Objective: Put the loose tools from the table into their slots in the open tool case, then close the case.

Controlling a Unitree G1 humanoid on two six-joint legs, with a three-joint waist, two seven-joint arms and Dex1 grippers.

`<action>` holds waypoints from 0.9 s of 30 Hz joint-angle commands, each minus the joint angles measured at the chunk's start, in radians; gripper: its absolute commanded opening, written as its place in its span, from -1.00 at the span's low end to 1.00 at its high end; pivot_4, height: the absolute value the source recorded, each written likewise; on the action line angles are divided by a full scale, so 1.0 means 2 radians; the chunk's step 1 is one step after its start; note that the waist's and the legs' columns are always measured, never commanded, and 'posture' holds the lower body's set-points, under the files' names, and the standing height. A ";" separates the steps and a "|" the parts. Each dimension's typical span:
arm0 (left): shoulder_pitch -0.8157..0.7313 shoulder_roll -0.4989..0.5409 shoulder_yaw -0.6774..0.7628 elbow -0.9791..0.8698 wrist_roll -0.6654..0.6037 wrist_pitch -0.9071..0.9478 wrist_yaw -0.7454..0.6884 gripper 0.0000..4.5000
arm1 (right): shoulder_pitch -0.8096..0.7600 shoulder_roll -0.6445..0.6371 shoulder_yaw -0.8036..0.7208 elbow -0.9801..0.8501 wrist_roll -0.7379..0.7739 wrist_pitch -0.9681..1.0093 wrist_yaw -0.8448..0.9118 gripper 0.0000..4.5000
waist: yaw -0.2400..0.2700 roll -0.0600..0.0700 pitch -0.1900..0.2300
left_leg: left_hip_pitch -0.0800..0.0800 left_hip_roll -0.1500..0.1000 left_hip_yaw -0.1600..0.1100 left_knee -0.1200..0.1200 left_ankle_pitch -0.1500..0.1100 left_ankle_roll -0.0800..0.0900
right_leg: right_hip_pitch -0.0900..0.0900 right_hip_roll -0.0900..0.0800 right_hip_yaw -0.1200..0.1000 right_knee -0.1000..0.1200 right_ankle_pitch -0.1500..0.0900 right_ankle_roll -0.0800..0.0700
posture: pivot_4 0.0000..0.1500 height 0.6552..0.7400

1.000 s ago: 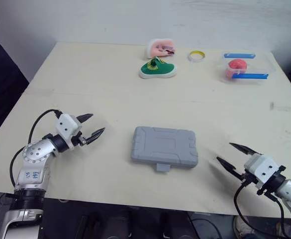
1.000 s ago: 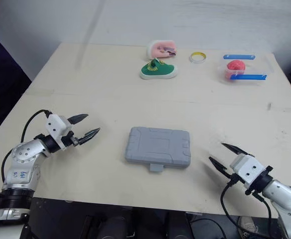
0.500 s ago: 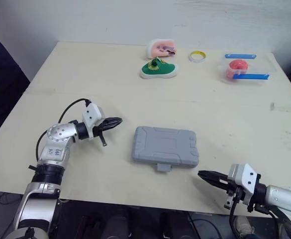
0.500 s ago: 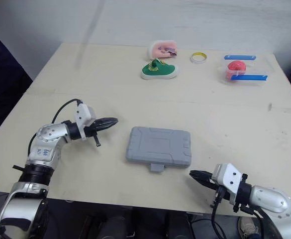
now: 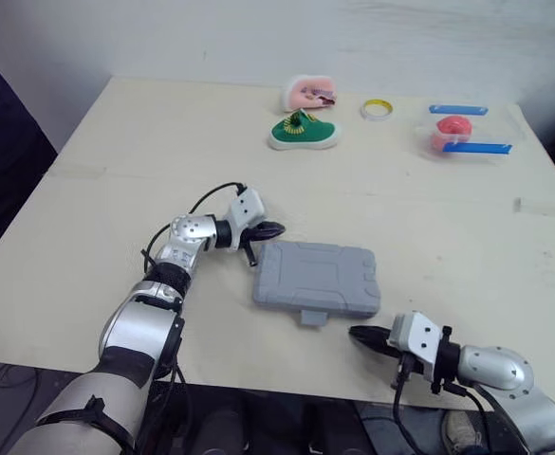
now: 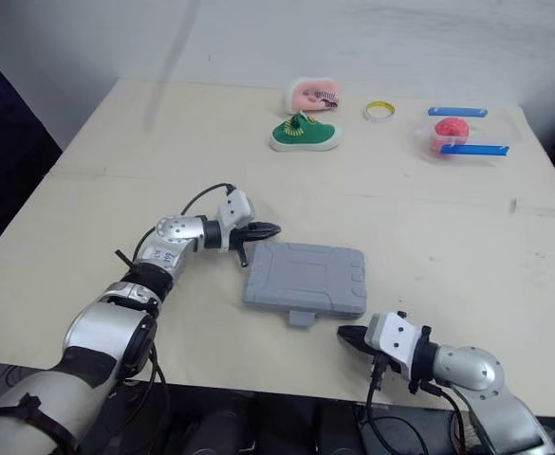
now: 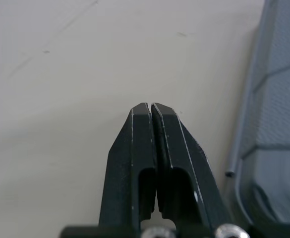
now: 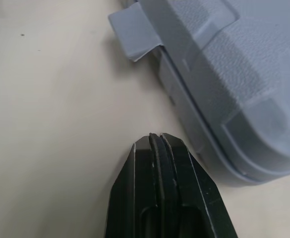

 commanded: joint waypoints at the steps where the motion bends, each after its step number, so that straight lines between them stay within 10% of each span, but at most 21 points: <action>1: -0.008 -0.006 0.004 -0.005 -0.001 -0.020 -0.042 -0.98 | -0.016 0.000 -0.006 0.036 -0.029 0.013 -0.020 -1.00 | -0.001 0.000 0.000 | 0.000 0.000 0.000 0.000 0.000 0.000 | 0.000 0.000 0.000 0.000 0.000 0.000 | 1.00 1.00; 12: 0.102 0.048 0.021 -0.179 -0.051 0.013 -0.143 -0.98 | -0.136 0.008 0.003 0.147 -0.057 -0.021 -0.020 -1.00 | -0.005 0.000 0.000 | 0.000 0.000 -0.001 0.001 0.000 0.000 | 0.001 -0.001 0.002 0.000 0.001 0.000 | 1.00 1.00; 27: 0.287 0.071 0.039 -0.465 -0.053 0.163 -0.016 -0.98 | -0.243 0.033 0.020 0.271 -0.084 -0.070 -0.005 -1.00 | -0.008 0.000 0.000 | 0.000 0.000 -0.002 0.002 -0.001 0.001 | 0.002 -0.001 0.003 -0.001 0.001 0.000 | 1.00 1.00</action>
